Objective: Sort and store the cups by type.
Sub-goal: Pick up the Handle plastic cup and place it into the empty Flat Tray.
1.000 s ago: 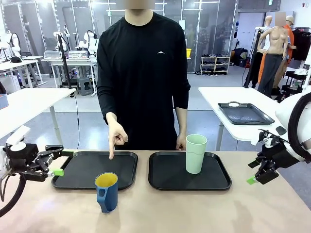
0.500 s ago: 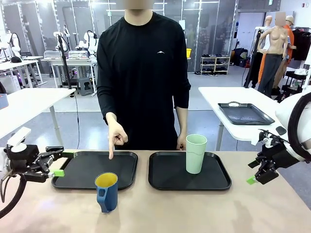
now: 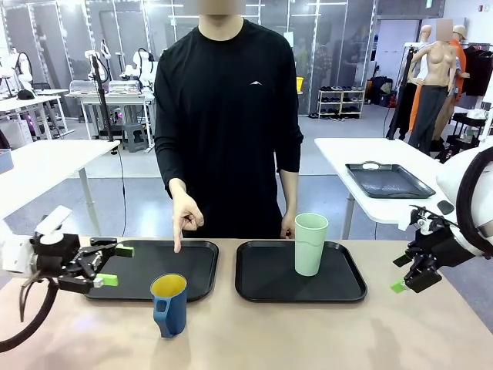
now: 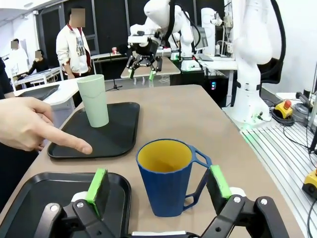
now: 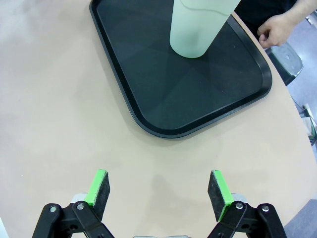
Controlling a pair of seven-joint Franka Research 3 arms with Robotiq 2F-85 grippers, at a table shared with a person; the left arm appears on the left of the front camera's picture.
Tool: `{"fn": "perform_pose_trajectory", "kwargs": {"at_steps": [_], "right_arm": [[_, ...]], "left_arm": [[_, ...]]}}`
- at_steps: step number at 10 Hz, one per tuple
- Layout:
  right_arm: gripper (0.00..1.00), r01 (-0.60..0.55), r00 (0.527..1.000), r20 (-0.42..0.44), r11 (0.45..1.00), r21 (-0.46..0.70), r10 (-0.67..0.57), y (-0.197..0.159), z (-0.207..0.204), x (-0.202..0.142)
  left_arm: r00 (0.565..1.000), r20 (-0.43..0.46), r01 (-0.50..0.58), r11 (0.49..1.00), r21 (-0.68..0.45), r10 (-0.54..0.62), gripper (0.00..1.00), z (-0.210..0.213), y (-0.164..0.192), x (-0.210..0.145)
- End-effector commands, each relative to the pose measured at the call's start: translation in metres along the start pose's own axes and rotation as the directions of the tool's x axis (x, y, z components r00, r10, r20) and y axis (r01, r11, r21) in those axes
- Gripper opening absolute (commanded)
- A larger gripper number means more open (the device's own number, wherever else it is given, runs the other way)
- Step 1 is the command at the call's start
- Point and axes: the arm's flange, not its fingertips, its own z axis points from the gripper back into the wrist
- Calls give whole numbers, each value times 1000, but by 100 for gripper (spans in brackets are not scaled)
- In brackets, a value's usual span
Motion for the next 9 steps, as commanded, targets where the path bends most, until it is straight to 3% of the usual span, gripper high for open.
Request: {"fn": "perform_pose_trajectory", "kwargs": {"at_steps": [1,9], "right_arm": [[100,-5,1000,8,1000,-1,5,-1,-2,-1],[100,-5,1000,8,1000,-1,5,-1,-2,-1]], "left_arm": [[999,-48,-18,1000,8,19,100,-21,17,-5],[989,-145,-44,996,-76,32,100,-57,24,-52]]}}
